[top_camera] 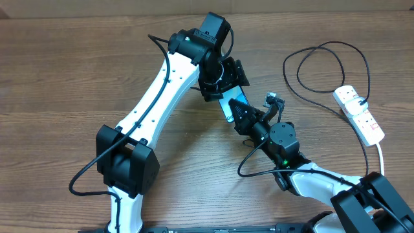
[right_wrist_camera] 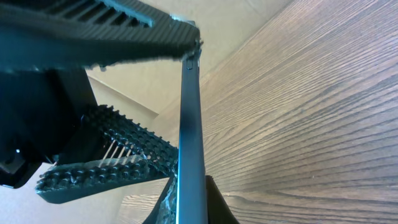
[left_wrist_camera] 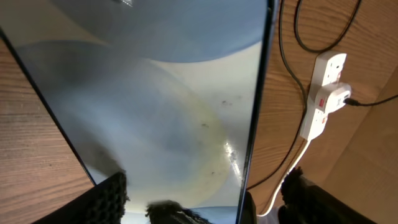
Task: Plug charger to phone and switch on socket
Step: 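Grasp the phone with the right gripper and release the left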
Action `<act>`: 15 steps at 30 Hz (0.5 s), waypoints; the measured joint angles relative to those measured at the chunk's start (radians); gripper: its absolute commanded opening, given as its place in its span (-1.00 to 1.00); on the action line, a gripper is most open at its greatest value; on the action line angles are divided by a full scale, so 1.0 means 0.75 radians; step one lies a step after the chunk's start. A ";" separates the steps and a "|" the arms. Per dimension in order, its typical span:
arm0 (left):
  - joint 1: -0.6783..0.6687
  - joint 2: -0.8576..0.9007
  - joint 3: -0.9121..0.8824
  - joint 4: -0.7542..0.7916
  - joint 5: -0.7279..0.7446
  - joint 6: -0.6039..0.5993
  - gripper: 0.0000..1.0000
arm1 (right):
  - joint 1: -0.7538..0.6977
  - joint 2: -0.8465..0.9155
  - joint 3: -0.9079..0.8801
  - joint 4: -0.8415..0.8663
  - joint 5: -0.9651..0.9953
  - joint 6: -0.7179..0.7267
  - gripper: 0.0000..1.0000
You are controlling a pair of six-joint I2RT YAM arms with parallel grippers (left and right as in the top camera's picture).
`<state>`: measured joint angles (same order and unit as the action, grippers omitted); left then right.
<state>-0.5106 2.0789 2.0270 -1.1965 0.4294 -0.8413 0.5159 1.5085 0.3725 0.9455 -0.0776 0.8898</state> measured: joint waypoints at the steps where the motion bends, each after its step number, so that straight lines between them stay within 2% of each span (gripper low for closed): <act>1: 0.001 0.000 0.001 0.006 0.000 0.001 0.92 | -0.001 0.000 0.000 -0.005 -0.002 0.001 -0.92; 2: 0.003 0.000 0.001 0.013 -0.001 0.009 1.00 | -0.001 0.000 0.000 -0.007 -0.003 0.004 -0.92; 5: 0.046 0.000 0.002 0.033 0.000 0.038 1.00 | -0.005 -0.001 0.002 -0.051 -0.031 0.070 -0.92; 8: 0.142 0.000 0.009 0.013 -0.004 0.138 0.99 | -0.044 -0.001 0.002 -0.142 -0.067 0.233 -0.92; 15: 0.377 -0.007 0.021 -0.192 -0.127 0.342 0.99 | -0.112 -0.001 0.002 -0.144 -0.256 0.651 -0.92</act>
<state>-0.2279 2.0735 2.0430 -1.3403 0.3340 -0.5846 0.4316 1.5082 0.3740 0.8375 -0.2695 1.3777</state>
